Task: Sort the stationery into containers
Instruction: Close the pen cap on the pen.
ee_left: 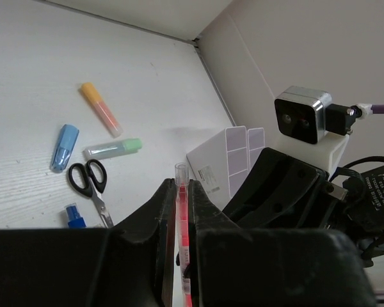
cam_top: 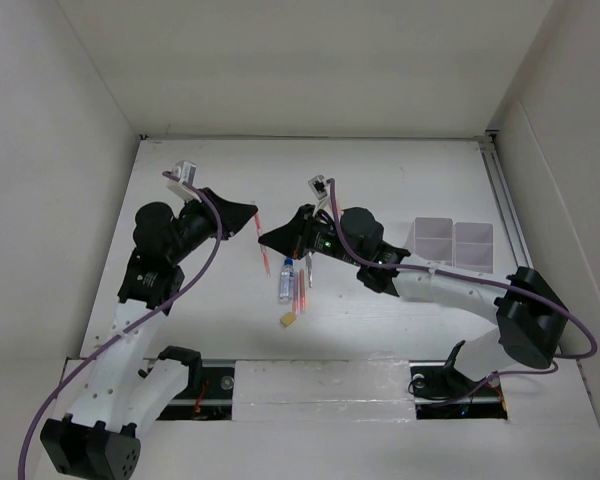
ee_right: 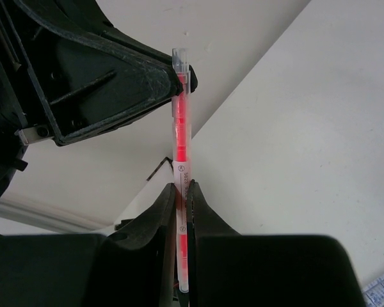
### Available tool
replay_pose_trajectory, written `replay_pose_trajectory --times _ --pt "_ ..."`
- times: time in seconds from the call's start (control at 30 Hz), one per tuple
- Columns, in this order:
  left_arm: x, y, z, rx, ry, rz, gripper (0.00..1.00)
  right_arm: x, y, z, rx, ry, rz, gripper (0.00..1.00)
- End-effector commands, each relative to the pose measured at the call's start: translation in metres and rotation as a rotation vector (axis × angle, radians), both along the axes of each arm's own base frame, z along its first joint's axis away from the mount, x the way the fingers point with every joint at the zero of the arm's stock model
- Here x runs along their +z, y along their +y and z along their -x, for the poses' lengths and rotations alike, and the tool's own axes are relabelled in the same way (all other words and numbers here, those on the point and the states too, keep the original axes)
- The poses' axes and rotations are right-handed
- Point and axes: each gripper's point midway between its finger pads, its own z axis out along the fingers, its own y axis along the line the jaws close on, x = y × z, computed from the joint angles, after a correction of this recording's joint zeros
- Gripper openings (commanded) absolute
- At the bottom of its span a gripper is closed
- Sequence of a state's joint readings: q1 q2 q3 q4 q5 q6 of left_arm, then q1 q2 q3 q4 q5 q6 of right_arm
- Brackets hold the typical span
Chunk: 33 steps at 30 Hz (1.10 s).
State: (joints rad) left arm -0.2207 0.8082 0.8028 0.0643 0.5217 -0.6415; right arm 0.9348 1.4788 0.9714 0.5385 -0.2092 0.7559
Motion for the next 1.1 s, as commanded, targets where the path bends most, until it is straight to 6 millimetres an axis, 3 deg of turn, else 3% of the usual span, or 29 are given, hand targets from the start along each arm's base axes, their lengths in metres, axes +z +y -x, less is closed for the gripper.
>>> replay_pose_trajectory --times 0.0,0.1,0.5,1.07 --pt "0.004 -0.003 0.005 -0.022 -0.026 0.024 0.00 0.034 -0.007 -0.006 -0.036 -0.076 -0.079 0.00" --pt "0.004 -0.005 0.008 -0.048 -0.026 0.025 0.00 0.030 -0.008 -0.008 -0.048 -0.070 -0.072 0.00" --pt "0.000 -0.010 0.015 -0.091 -0.022 0.036 0.00 0.042 -0.014 -0.009 -0.077 -0.087 -0.116 0.00" --pt "-0.016 -0.014 0.023 -0.144 0.009 0.009 0.00 0.053 -0.014 -0.034 -0.093 -0.105 -0.141 0.00"
